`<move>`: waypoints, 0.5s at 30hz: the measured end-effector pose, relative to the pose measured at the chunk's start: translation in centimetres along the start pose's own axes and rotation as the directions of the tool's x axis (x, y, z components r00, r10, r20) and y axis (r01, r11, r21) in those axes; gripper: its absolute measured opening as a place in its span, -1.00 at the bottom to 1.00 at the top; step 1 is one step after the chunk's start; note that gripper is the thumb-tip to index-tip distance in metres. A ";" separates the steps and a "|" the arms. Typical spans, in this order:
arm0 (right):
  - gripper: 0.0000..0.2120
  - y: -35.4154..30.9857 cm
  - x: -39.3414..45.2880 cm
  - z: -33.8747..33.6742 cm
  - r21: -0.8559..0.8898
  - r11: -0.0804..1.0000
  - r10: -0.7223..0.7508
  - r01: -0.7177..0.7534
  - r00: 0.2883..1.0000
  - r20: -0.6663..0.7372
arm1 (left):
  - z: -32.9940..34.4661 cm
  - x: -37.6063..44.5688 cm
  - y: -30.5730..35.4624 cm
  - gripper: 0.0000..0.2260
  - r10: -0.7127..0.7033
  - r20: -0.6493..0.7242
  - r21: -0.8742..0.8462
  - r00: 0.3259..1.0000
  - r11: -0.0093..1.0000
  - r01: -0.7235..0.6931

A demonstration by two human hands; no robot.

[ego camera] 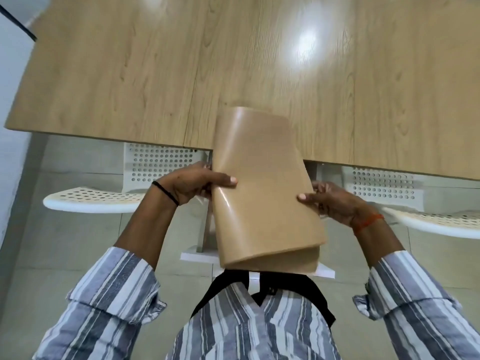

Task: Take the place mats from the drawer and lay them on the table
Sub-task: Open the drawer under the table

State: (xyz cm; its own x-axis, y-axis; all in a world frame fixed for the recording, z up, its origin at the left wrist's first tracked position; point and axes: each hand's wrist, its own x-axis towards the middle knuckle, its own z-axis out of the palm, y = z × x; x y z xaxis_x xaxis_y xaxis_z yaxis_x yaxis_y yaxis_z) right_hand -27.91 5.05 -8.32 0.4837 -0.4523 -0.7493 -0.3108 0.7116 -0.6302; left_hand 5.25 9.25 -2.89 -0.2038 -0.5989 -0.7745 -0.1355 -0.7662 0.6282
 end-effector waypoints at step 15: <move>-0.74 -4.6 2.6 -0.8 -0.161 0.964 -0.264 0.210 0.709 -0.654 | 8.7 11.4 4.4 -0.86 -0.147 -0.229 -0.729 0.962 0.681 -0.069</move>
State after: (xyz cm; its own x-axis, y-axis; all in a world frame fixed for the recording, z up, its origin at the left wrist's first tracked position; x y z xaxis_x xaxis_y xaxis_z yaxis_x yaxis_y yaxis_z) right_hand -25.83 0.19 -7.55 -0.1103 -0.8600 -0.4983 -0.3304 0.5046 -0.7977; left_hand -6.07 1.10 -8.28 0.0460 -0.5168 -0.8549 0.6289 -0.6499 0.4268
